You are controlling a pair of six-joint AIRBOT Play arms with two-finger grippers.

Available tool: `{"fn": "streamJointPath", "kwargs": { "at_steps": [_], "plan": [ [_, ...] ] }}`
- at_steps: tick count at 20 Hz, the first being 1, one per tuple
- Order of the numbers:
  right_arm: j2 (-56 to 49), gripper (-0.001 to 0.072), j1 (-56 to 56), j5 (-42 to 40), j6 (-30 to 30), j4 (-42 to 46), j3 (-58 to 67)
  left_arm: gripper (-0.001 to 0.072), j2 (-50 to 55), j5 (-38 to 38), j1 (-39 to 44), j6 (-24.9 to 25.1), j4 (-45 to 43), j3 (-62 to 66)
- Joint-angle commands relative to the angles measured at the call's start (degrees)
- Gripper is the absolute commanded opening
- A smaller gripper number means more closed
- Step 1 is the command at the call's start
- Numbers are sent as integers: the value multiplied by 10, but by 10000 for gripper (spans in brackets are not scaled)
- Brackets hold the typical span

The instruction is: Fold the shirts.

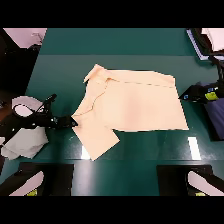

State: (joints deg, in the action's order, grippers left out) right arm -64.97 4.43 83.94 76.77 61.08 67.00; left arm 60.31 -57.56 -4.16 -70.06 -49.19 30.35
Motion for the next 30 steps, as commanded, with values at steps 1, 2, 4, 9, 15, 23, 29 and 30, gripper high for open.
{"fn": "streamJointPath", "kwargs": {
  "at_steps": [1, 2, 4, 9, 15, 23, 29, 30],
  "plan": [
    [15, 439, 0, -4, 1, 0, -6, 617, 2, 33, 0, 16, 44, -9],
    [14, 439, 0, -4, 1, 0, -6, 550, 2, 41, 5, 16, 46, -9],
    [14, 439, 0, -4, 1, 0, -6, 358, 2, 49, 28, 17, 45, -9],
    [14, 440, 7, 2, 1, 6, -7, 33, 2, 59, 62, 12, 46, -2],
    [15, 440, 134, 30, -17, 5, -101, 24, 1, 12, 62, 11, 37, 88],
    [-44, 523, 339, -50, -80, -26, -281, 25, 1, 2, 62, 11, 39, 117],
    [-90, 437, 288, -99, -89, -71, -292, 25, 1, 9, 62, 11, 39, 117],
    [-87, 426, 276, -113, -89, -76, -292, 25, 1, 9, 62, 11, 39, 117]
  ]
}}
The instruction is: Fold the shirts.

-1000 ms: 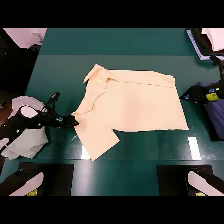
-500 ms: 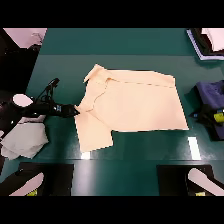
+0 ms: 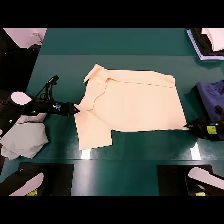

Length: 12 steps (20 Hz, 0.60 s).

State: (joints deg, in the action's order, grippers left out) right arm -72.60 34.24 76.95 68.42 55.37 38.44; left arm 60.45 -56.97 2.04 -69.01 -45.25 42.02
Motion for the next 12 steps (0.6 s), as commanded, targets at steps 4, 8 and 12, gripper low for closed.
{"fn": "streamJointPath", "kwargs": {
  "at_steps": [4, 8, 12],
  "plan": [
    [24, 156, -56, -89, -6, -18, -6, 25, 0, -1, 0, 0, 0, 1],
    [85, 12, -86, -86, -8, -19, 11, 24, -11, -13, 0, -28, 1, 7],
    [158, 12, -144, -64, 28, -19, 160, 24, -45, -53, 0, -39, -2, 153]
  ]
}}
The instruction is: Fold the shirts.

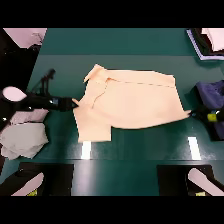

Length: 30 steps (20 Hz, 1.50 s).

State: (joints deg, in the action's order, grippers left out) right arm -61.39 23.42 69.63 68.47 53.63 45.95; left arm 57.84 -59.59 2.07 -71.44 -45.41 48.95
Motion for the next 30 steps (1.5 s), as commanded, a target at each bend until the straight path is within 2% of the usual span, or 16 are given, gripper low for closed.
{"fn": "streamJointPath", "kwargs": {
  "at_steps": [1, 8, 10, 12, 15, 18, 21, 23, 27, 30],
  "plan": [
    [60, 11, -51, 8, 40, -2, 137, 24, -22, -40, 0, -20, 0, 152],
    [87, 12, -101, -6, 68, 1, 549, 24, -27, -27, 0, -21, -64, 653],
    [87, 11, -101, -3, 74, 5, 636, 24, -27, -21, 0, -21, -69, 749],
    [87, 11, -100, 7, 76, 5, 698, 24, -41, -5, 0, -24, -69, 786],
    [103, 11, -100, 27, 85, 23, 738, 24, -85, 22, 0, -42, -69, 786],
    [150, 10, -100, 26, 116, 90, 684, 24, -115, 32, 0, -67, -66, 789],
    [171, 10, -100, 57, 139, 139, 622, 24, -116, -8, 0, -75, -71, 776],
    [142, 10, -101, 109, 146, 138, 599, 24, -117, -12, 0, -96, -81, 698],
    [16, 10, -101, 226, 155, 134, 558, 24, -71, -65, 0, -96, -85, 481],
    [-88, 10, -118, 239, 157, 141, 494, 24, 21, -68, 0, -91, -87, 362]
  ]
}}
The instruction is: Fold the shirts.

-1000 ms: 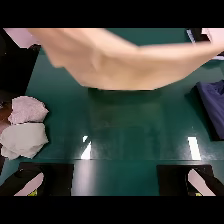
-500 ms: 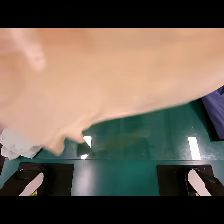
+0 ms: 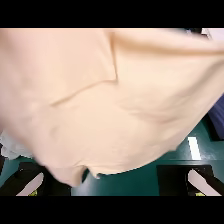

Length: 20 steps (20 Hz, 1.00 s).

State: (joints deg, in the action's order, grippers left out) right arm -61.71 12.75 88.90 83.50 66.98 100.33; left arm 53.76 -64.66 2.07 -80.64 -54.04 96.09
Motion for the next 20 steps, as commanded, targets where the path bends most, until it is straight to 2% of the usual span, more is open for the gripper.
{"fn": "streamJointPath", "kwargs": {
  "at_steps": [1, 4, 7, 11, 13, 15, 17, 20],
  "plan": [
    [-123, 10, -18, 45, 7, 7, -72, 24, 99, -11, 0, 1, -1, -132],
    [-227, 10, -38, 6, 7, 7, -106, 25, 230, 17, 0, 21, -4, -147],
    [-297, 10, -59, -91, 7, 5, -106, 24, 327, 98, 0, 46, -2, -146],
    [-336, 10, -78, -200, 7, 6, -74, 24, 361, 222, 0, 47, 10, -140],
    [-340, 10, -85, -235, 6, 6, -44, 24, 361, 248, 0, 82, 10, -125],
    [-340, 10, -89, -248, 5, 5, -20, 24, 361, 235, 0, 126, 3, -100],
    [-340, 10, -88, -213, 3, 6, -10, 24, 361, 193, -5, 170, -4, -80],
    [-334, 9, -94, -138, -10, 8, -30, 24, 361, 92, -20, 185, -48, -78]
  ]
}}
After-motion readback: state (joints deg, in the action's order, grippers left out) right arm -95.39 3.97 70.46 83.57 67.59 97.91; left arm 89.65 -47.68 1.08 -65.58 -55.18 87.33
